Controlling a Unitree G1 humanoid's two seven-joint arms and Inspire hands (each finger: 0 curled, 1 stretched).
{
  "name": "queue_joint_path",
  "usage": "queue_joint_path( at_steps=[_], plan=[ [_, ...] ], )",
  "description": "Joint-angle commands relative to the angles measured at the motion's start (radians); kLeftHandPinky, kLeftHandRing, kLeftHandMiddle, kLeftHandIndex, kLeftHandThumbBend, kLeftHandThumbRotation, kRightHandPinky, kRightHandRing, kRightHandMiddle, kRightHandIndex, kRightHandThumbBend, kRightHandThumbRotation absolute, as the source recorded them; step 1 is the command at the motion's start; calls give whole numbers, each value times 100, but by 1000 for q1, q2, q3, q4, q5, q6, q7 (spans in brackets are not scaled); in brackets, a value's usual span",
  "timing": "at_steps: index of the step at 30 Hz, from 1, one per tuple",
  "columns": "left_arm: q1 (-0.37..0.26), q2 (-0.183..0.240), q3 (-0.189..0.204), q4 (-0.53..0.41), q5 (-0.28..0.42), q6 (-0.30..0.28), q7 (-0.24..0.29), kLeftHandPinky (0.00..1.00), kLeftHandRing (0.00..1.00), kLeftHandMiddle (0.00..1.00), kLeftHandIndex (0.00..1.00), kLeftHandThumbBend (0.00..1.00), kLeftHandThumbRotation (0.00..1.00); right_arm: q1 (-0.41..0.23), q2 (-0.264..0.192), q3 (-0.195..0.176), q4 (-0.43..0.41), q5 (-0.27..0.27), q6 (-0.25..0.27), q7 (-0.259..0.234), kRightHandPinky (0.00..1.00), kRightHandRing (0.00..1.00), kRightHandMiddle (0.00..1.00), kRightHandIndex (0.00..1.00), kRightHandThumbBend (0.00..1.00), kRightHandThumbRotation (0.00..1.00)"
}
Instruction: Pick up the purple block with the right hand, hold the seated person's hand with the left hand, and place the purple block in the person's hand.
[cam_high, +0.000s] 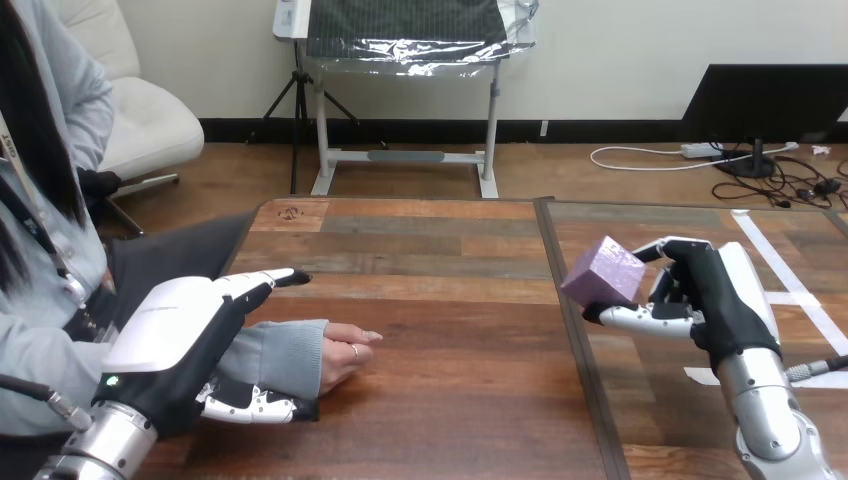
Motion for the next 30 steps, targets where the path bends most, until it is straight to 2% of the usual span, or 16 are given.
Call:
queue_joint_path(
  at_steps=[1,15,30],
  plan=[
    [-99,41,-32,51,23,-5,58,79,83,81,80,100,37,-34,4,-25,-87,15,-8,-2,4,8,13,16,31,17],
    [-173,84,-105,184,73,-16,140,77,78,75,75,100,34,-5,6,-36,-150,25,-7,17,3,8,13,16,31,20],
    [-246,116,-181,324,94,-33,208,74,74,71,71,100,32,41,6,-54,-263,42,38,47,3,8,13,16,31,21]
  ],
)
